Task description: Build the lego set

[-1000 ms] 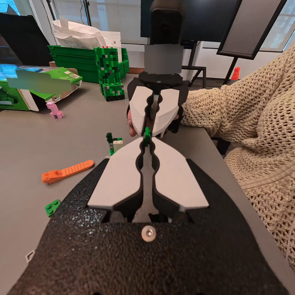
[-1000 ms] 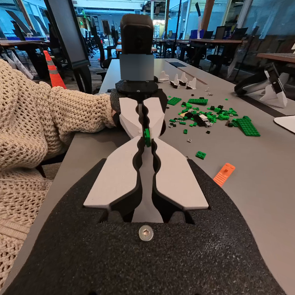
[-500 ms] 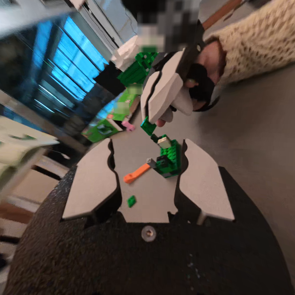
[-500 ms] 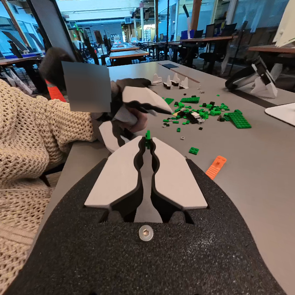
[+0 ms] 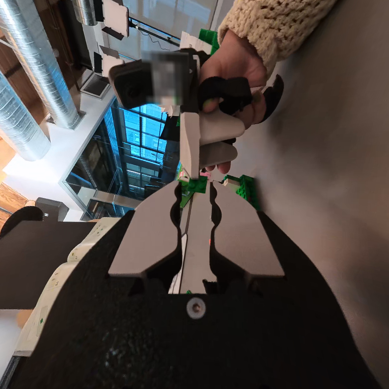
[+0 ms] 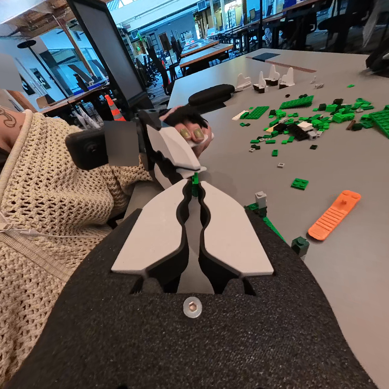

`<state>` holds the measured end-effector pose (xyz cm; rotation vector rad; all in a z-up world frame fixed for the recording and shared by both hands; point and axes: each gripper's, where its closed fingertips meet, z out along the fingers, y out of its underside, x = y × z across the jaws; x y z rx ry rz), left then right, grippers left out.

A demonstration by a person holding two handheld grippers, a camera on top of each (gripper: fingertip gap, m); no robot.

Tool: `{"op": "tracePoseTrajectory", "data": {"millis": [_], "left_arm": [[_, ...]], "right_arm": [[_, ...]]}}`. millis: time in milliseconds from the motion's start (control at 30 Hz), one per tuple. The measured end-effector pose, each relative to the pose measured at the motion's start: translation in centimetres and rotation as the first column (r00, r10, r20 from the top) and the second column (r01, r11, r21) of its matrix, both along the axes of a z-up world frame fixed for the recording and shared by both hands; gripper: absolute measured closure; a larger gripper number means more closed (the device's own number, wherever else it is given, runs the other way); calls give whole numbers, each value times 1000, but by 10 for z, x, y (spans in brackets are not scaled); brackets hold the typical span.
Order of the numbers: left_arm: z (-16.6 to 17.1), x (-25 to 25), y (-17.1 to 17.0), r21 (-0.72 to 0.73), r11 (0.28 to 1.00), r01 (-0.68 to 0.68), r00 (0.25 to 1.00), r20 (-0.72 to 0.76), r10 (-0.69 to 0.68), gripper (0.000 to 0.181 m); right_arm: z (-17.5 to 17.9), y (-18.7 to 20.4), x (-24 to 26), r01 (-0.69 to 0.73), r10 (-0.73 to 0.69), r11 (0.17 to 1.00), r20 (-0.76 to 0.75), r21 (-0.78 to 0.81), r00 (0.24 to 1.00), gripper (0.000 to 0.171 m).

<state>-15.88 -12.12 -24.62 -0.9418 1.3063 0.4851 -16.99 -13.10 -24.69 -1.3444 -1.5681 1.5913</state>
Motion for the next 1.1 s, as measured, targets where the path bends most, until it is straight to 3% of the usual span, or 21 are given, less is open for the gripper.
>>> {"op": "tracePoseTrajectory", "data": {"millis": [133,200,267,333,400,500,733,867,1100], "left_arm": [[-3,-2,3,-6,999,-39,999,-24,39,165],[-5,-4,7,-58,996,-65,998,9,65,165],[-8,-8,11,-159,985,-65,995,69,77,165],[-18,-9,15,-337,941,-38,985,148,93,165],[-23,-9,16,-485,874,27,965,242,105,165],[-24,-12,18,-604,790,102,925,350,148,165],[-28,-18,19,-736,641,217,860,455,231,165],[-29,-15,16,-763,582,282,842,487,231,165],[-31,-13,13,-773,570,278,856,469,218,165]], "right_arm": [[-1,0,-2,0,0,1000,-1,8,1000,165],[2,6,-3,34,-33,998,-24,44,999,153],[10,17,-3,103,-96,990,-78,100,992,147],[13,27,-1,182,-150,946,-133,268,980,149],[6,28,2,207,-145,839,-159,503,977,151],[-13,25,-1,199,-112,600,-164,775,980,152],[-16,24,-12,301,-41,108,-299,947,954,152],[-19,23,-14,296,-15,-28,-296,955,955,153],[-24,21,-15,272,31,-174,-271,946,962,165]]}}
